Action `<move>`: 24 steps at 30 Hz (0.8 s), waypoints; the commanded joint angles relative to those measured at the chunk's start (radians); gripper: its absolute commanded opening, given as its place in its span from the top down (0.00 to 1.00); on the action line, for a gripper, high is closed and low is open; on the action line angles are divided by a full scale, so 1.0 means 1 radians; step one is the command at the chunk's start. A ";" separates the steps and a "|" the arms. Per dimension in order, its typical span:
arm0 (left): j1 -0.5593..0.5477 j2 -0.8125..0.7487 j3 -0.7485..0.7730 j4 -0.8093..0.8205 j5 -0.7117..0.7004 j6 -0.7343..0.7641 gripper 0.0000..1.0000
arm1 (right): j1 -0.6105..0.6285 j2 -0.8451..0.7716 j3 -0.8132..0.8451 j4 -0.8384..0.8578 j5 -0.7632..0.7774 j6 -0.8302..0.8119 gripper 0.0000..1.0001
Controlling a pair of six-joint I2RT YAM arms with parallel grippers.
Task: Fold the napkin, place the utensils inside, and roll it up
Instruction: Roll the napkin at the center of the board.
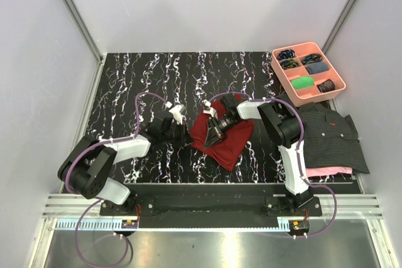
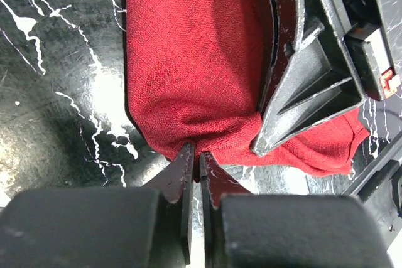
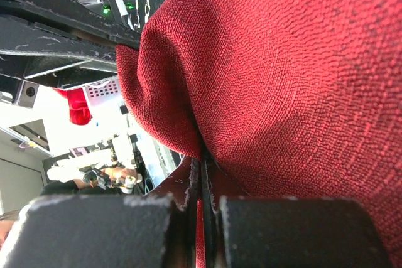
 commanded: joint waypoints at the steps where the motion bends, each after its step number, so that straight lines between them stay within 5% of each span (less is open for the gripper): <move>1: -0.003 0.014 0.054 0.069 -0.002 -0.005 0.97 | -0.007 -0.001 -0.009 -0.004 0.030 -0.015 1.00; 7: -0.003 0.036 0.105 -0.021 0.011 0.008 1.00 | -0.005 -0.067 -0.024 -0.007 0.124 -0.012 0.88; 14: -0.001 0.059 0.171 -0.161 0.037 0.015 1.00 | -0.007 -0.246 -0.081 -0.005 0.295 -0.001 0.52; 24: 0.019 0.085 0.206 -0.208 0.104 0.003 1.00 | 0.069 -0.515 -0.260 0.117 0.636 -0.015 0.23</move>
